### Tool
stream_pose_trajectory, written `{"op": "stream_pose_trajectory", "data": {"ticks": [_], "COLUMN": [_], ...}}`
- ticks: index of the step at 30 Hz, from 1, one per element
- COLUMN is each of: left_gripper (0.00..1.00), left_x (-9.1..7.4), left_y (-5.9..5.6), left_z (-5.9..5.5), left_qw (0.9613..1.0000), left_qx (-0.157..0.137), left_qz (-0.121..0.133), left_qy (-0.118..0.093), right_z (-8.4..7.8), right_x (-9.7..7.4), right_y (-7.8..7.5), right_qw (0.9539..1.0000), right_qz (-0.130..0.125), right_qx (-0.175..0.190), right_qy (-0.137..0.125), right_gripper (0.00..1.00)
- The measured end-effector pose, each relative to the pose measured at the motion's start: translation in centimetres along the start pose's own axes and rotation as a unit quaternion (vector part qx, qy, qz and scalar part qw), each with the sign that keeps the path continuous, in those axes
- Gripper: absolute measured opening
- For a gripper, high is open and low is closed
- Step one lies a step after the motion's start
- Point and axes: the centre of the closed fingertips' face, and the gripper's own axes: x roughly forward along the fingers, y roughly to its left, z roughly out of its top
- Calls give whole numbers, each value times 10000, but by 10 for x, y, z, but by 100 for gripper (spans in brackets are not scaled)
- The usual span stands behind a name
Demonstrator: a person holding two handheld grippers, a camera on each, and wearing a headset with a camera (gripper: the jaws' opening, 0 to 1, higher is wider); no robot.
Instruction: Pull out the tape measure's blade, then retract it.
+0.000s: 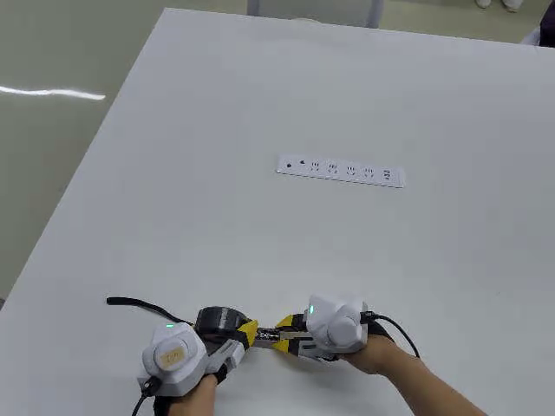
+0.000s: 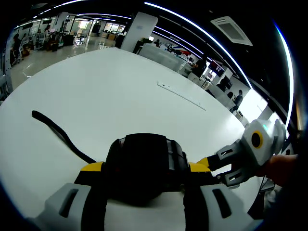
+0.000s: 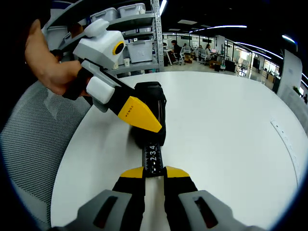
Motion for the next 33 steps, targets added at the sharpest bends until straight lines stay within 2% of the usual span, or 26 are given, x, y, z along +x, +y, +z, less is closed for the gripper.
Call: {"op": "stream_pose_trajectory", "data": {"ticks": [33], "left_gripper": [62], "left_x": [-1], "left_y": [0], "left_z": [0], "left_qw": [9999], "left_qx": [-85], "left_qz": [-63], "left_qy": [42], "right_z": [18], "right_x": [24], "right_y": [3], "right_qw": [9997], "right_qz": [124], "right_qx": [-186], "right_qy": [-77], "right_gripper": [12]}}
